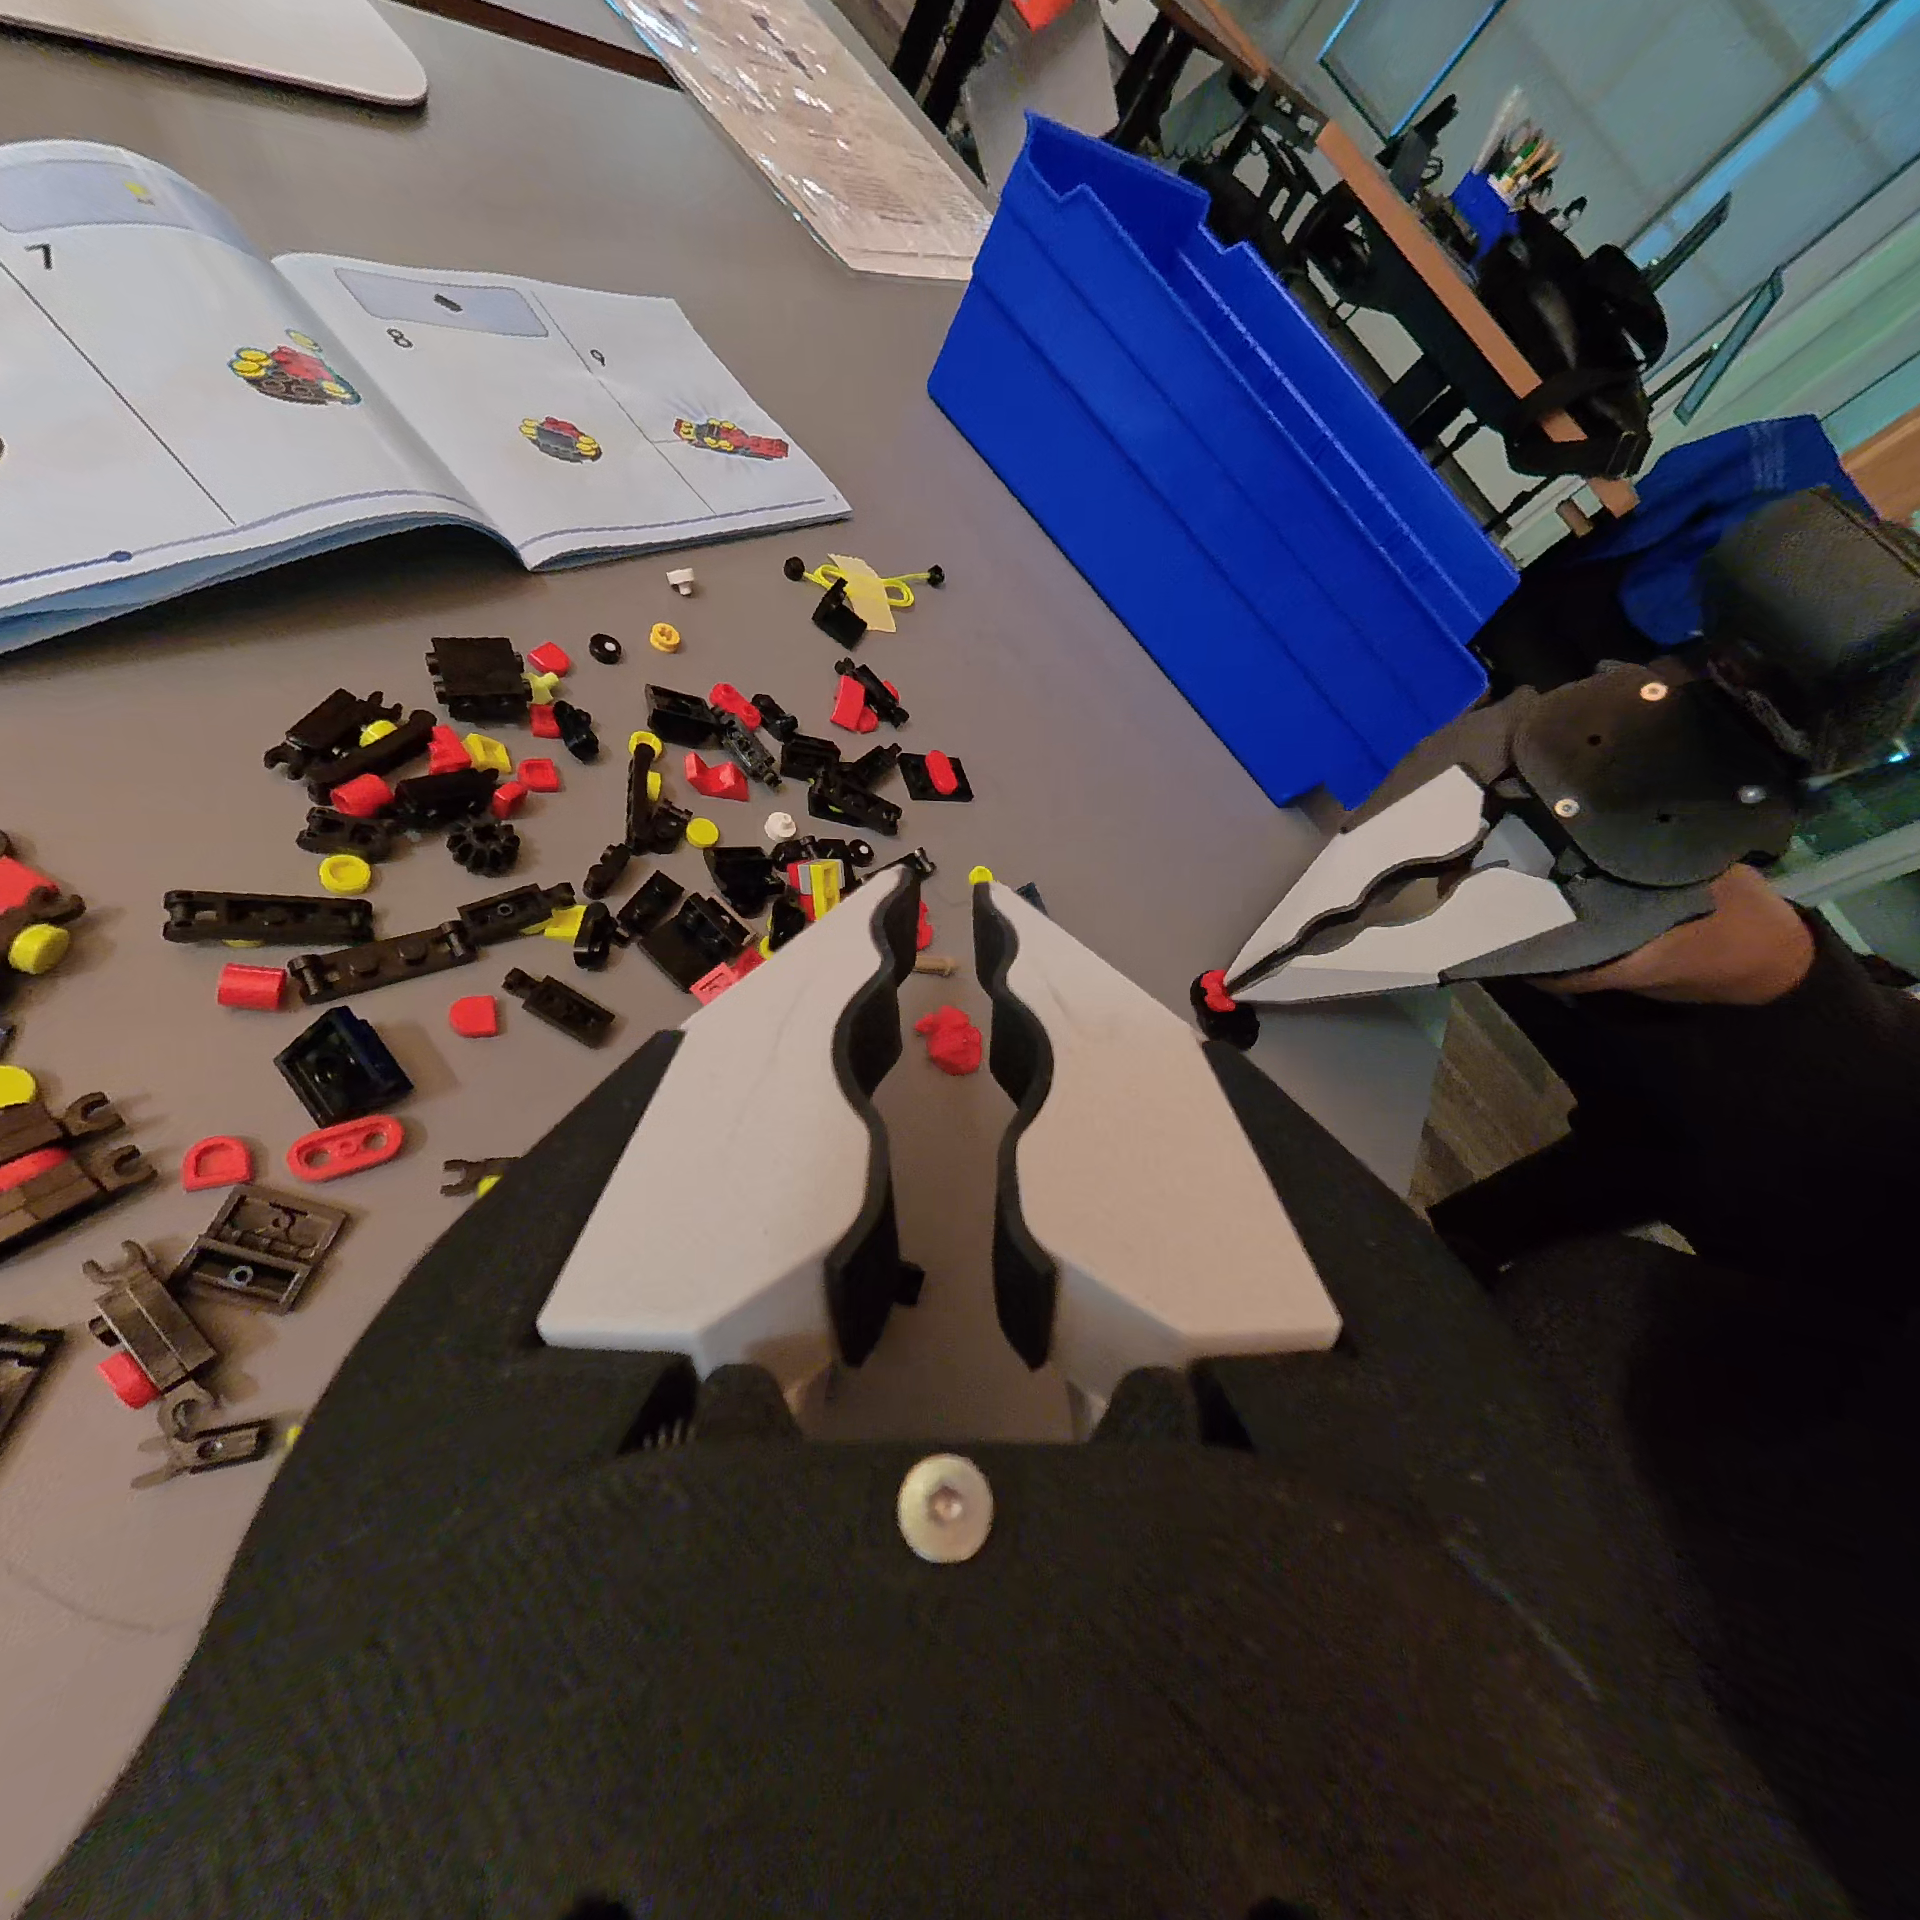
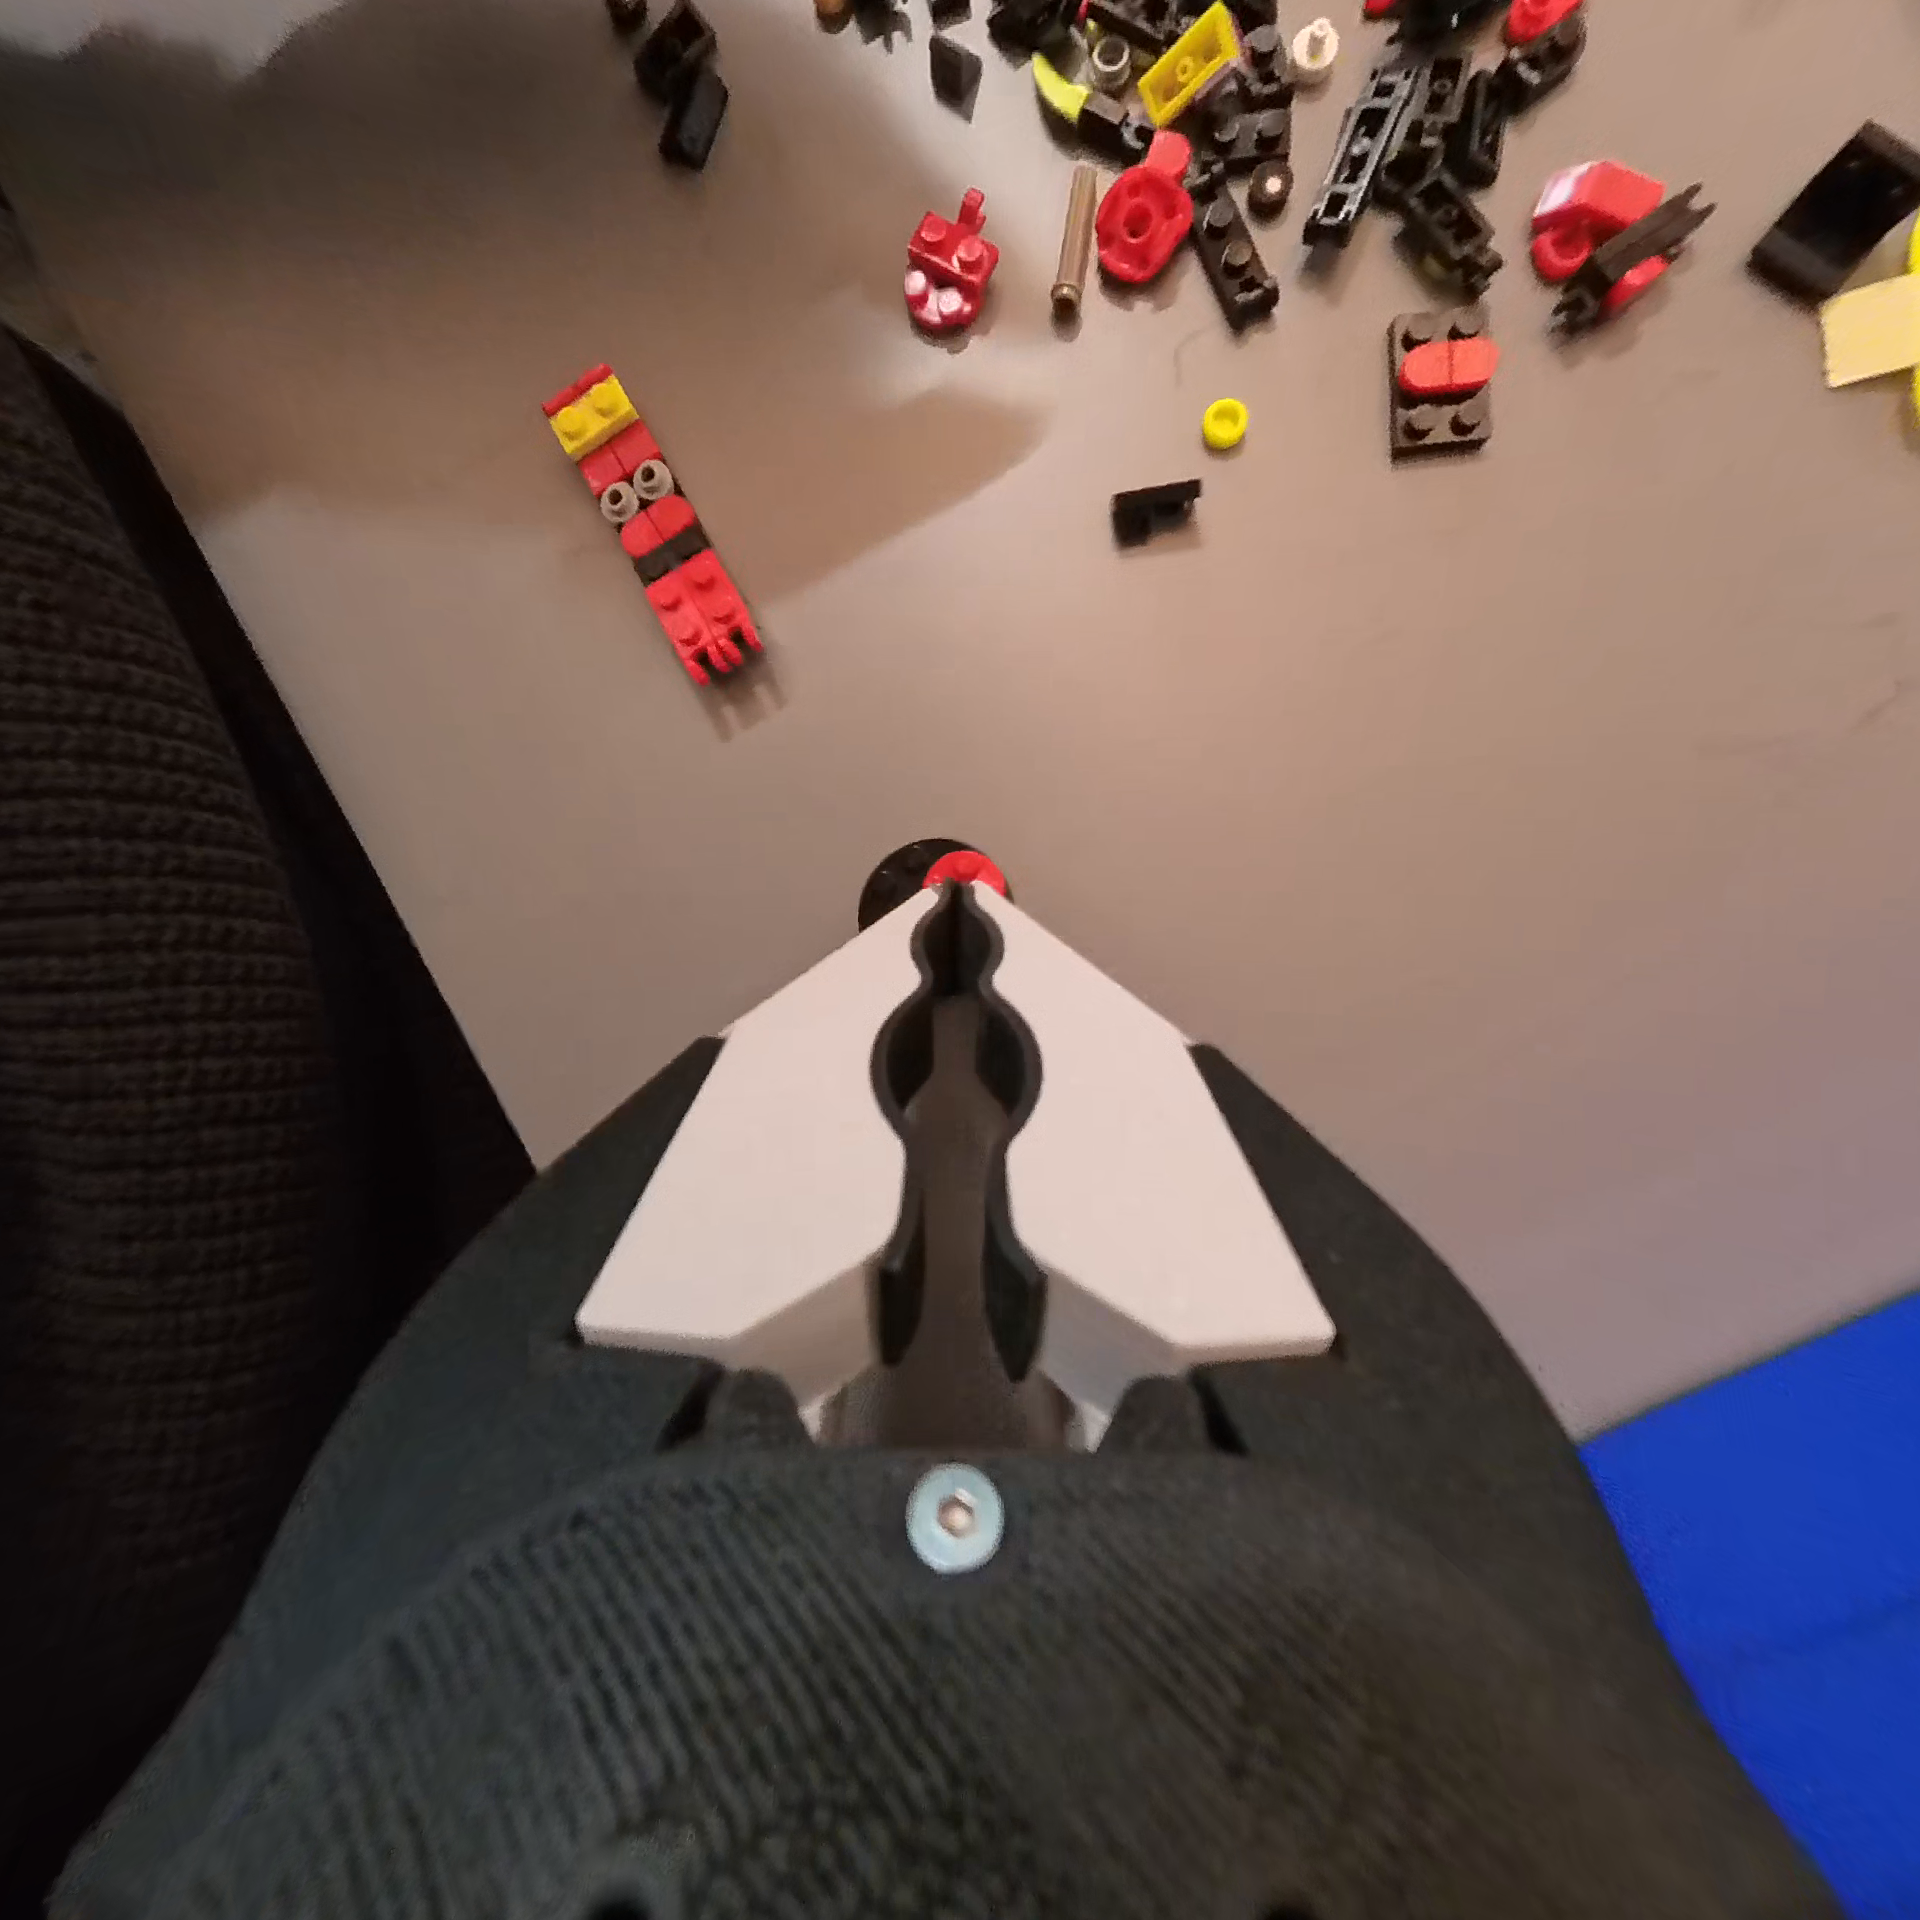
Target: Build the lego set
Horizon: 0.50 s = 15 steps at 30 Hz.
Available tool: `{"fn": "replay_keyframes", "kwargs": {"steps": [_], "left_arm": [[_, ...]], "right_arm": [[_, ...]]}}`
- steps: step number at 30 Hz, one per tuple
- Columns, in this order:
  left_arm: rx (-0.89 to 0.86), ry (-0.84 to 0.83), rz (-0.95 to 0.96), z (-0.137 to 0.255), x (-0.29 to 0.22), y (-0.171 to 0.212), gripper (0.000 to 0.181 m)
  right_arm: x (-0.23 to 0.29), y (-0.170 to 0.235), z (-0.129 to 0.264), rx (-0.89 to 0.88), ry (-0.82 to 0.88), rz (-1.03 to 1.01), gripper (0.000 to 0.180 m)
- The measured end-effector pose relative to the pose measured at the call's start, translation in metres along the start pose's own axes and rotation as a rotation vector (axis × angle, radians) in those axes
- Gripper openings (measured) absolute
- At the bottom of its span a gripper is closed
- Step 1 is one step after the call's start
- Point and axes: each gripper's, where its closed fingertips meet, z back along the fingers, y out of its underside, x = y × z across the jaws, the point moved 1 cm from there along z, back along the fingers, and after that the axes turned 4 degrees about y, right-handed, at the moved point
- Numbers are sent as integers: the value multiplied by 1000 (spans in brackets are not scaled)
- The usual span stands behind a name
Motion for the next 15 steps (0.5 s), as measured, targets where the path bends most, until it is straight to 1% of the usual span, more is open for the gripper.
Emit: {"fn": "replay_keyframes", "kwargs": {"steps": [4, 7, 12, 15], "left_arm": [[-20, 18, 14, 2, -6, -3, 7], [-40, 27, 21, 7, -10, -5, 7], [-44, 44, 39, 19, -15, 4, 7], [-36, 39, 43, 27, -16, 12, 7]], "right_arm": [[-1, 0, -1, 16, -46, -89, 0], [-1, 0, -1, 30, -72, -112, 0], [-1, 0, -1, 122, -87, -130, 0], [0, 0, -2, 195, -57, -101, 0]]}}
